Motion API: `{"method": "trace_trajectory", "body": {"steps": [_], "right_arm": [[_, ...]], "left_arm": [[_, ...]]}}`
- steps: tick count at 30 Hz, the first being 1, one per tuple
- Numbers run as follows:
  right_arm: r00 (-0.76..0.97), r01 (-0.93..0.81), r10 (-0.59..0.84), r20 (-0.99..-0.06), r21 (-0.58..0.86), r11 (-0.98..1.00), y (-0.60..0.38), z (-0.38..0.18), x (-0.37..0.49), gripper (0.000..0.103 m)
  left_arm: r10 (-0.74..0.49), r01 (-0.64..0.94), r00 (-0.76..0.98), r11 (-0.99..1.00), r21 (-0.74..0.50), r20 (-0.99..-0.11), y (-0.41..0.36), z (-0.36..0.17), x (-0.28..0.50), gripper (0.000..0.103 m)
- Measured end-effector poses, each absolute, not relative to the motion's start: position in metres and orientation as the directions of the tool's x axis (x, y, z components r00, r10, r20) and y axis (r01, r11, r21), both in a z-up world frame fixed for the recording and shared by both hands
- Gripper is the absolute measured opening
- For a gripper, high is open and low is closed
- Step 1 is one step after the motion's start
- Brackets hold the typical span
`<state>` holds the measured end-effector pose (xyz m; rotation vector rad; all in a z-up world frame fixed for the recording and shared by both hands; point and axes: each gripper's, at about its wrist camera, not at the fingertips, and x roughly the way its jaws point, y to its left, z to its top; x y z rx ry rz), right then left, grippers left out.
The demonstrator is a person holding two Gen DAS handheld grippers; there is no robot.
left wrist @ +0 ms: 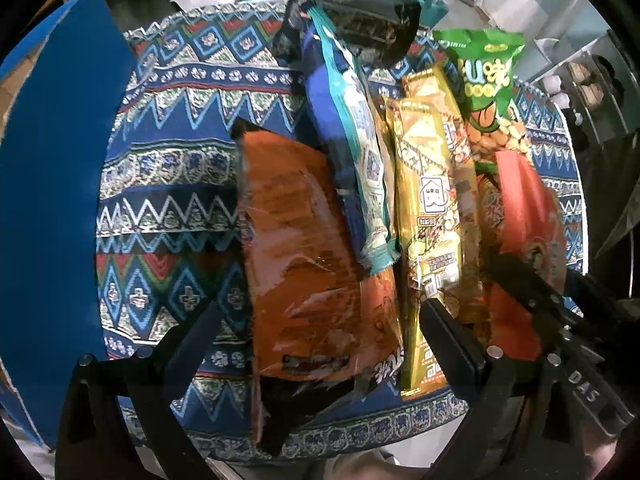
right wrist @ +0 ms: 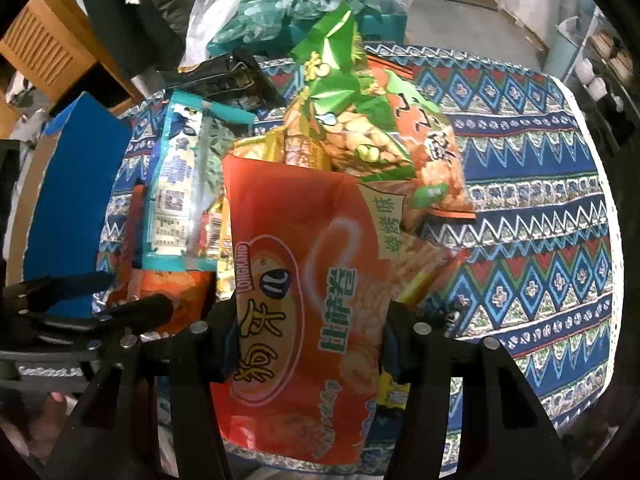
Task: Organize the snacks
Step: 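Grasp the orange bag with the left tool while the right tool grasps the red bag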
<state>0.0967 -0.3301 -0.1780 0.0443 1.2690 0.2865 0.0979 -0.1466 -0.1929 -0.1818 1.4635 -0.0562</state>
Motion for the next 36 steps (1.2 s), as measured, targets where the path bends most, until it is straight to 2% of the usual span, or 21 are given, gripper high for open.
{"method": "trace_trajectory", "body": {"steps": [5, 6, 7, 9, 21, 25, 36], "right_arm": [[0.268, -0.173, 0.24, -0.933, 0.198, 0.965, -0.343, -0.178, 0.096, 0.055], [0.268, -0.17, 0.242, -0.932, 0.202, 0.965, -0.345, -0.177, 0.096, 0.055], [0.269, -0.167, 0.245, -0.932, 0.205, 0.964, -0.348, -0.176, 0.095, 0.055], [0.268, -0.163, 0.251, -0.93, 0.213, 0.963, -0.349, -0.175, 0.097, 0.055], [0.263, -0.194, 0.25, -0.932, 0.202, 0.96, -0.338, -0.17, 0.097, 0.055], [0.264, -0.213, 0.25, -0.931, 0.197, 0.957, -0.332, -0.168, 0.096, 0.055], [0.273, -0.266, 0.242, -0.931, 0.169, 0.949, -0.31, -0.16, 0.093, 0.055]], "left_arm": [[-0.134, -0.052, 0.098, 0.989, -0.139, -0.986, -0.157, -0.205, 0.103, 0.1], [-0.131, -0.046, 0.099, 0.99, -0.136, -0.986, -0.159, -0.208, 0.104, 0.096], [-0.126, -0.039, 0.097, 0.991, -0.13, -0.987, -0.16, -0.21, 0.106, 0.086], [-0.14, -0.032, 0.081, 0.989, -0.143, -0.987, -0.166, -0.217, 0.108, 0.075], [-0.127, -0.002, 0.105, 0.992, -0.127, -0.986, -0.143, -0.209, 0.097, 0.054], [-0.114, -0.011, 0.115, 0.993, -0.116, -0.987, -0.131, -0.204, 0.089, 0.051], [-0.071, -0.028, 0.172, 0.997, -0.076, -0.983, -0.089, -0.176, 0.069, 0.05]]}}
